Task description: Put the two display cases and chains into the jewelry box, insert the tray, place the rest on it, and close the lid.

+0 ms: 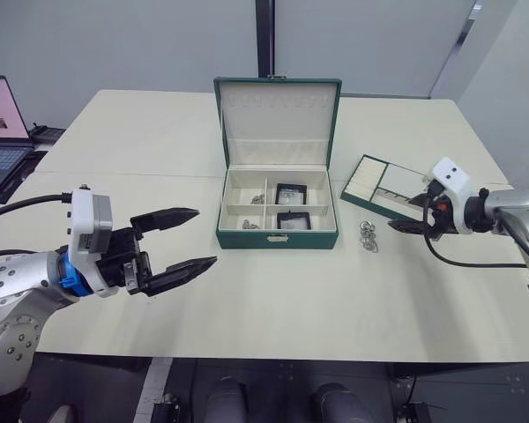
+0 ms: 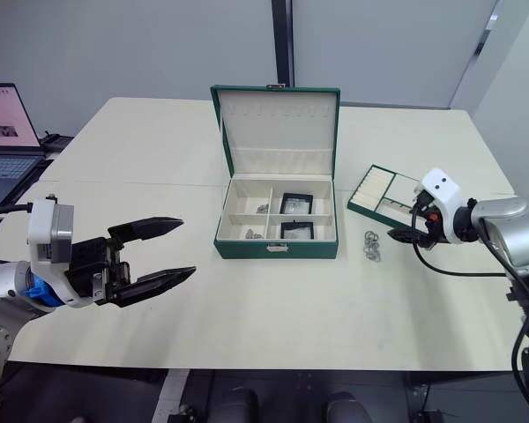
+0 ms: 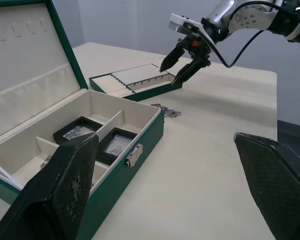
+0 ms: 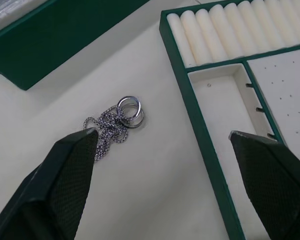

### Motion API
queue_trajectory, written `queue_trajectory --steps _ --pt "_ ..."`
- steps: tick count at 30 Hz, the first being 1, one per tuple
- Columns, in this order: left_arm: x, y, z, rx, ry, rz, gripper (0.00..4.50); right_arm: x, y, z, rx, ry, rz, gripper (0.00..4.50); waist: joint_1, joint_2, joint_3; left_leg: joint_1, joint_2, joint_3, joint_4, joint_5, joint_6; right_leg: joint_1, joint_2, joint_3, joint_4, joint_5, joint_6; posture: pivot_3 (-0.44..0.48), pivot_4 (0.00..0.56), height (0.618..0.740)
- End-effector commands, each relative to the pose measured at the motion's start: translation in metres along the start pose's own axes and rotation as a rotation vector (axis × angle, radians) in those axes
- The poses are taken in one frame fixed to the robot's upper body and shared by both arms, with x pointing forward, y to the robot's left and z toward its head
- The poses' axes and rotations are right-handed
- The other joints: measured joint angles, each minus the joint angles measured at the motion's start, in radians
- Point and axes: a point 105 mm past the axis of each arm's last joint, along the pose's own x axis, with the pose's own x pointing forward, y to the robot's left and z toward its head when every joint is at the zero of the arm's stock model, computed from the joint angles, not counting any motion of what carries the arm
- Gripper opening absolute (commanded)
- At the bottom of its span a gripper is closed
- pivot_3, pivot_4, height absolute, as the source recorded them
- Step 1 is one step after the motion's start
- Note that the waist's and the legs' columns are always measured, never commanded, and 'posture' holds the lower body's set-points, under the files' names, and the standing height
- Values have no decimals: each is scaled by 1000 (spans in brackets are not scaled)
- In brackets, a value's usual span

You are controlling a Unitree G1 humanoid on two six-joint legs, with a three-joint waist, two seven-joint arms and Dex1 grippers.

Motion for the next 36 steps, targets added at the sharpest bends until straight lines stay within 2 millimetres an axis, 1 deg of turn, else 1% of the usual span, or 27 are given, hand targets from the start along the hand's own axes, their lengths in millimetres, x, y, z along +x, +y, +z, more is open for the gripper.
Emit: queue_trajectory --steps 1,4,8,16,21,24,28,36 --pt "0 -5 8 39 -11 -8 4500 4 -10 4 -47 6 5 4450 0 0 0 0 0 0 0 0 0 0 0 0 0 0 0 0 150 726" --pt "-2 -6 9 42 -7 3 4500 14 -14 4 -56 12 16 4450 -1 1 0 0 0 0 0 1 -1 0 0 0 0 0 0 0 150 726" --pt "-3 -8 10 42 -3 18 4500 23 -20 2 -57 22 15 4450 -1 1 1 0 0 0 0 1 -2 0 0 0 0 0 0 0 150 726" --pt "-5 -8 11 46 0 30 4500 30 -27 -3 -44 38 5 4450 -1 1 1 1 0 0 0 1 -2 1 0 0 0 0 0 0 150 726" --pt "-5 -7 13 46 -5 27 4500 31 -29 -4 -39 40 1 4450 -2 1 1 1 0 0 0 1 -2 1 0 0 0 0 0 0 150 726" --pt "-4 -6 15 47 -9 25 4500 31 -30 -4 -39 41 -3 3849 -2 1 1 1 0 0 0 1 -2 1 0 0 0 0 0 0 150 726" --pt "-4 -6 16 44 -15 20 4500 31 -32 -4 -40 43 -12 2453 -2 1 1 1 0 1 0 1 -2 1 0 0 0 0 0 0 150 726" --pt "-2 -7 16 39 -19 13 4500 31 -34 -4 -39 46 -22 407 -5 1 1 1 0 0 0 1 -2 1 0 0 1 0 0 0 150 726"
